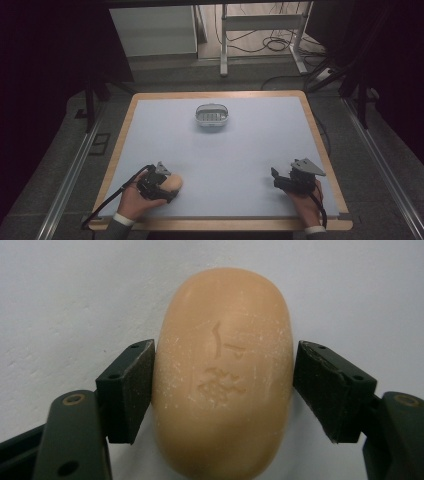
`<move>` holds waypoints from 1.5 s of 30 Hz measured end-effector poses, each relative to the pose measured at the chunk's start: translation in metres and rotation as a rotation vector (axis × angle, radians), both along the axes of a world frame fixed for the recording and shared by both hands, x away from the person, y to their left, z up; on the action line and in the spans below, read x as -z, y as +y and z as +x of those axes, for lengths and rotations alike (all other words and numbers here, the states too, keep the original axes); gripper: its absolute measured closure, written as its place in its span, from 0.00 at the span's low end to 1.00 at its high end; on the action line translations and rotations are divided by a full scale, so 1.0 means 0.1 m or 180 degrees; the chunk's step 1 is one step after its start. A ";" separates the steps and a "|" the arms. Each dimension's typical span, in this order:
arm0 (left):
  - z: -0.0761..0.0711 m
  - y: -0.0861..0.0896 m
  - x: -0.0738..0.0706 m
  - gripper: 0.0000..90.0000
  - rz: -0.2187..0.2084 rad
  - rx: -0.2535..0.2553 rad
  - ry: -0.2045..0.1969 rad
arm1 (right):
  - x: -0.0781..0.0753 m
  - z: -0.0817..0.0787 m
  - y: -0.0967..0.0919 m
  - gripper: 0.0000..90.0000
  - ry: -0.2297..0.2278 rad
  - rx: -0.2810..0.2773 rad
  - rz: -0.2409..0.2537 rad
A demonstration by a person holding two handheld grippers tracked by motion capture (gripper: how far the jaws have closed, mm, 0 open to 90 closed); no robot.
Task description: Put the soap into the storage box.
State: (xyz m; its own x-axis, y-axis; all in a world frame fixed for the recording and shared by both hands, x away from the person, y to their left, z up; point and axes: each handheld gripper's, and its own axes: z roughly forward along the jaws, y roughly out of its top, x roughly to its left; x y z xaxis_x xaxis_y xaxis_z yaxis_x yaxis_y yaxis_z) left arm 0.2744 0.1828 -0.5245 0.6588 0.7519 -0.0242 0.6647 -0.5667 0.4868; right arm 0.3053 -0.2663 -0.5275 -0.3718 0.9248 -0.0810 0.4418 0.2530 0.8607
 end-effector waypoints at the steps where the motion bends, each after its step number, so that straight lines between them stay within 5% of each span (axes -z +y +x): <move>1: 0.00 0.00 0.00 0.31 -0.0007 -0.0015 -0.0007 | 0.00 0.00 0.00 0.11 0.0001 0.0009 0.0007; 13: 0.03 0.04 -0.03 0.35 -0.0047 0.0010 0.0030 | 0.00 -0.01 -0.01 0.11 -0.0018 0.0029 0.0010; 45: 0.22 -0.01 -0.35 0.35 -0.0180 0.0066 -0.0144 | 0.00 -0.02 -0.01 0.11 -0.0044 0.0018 0.0029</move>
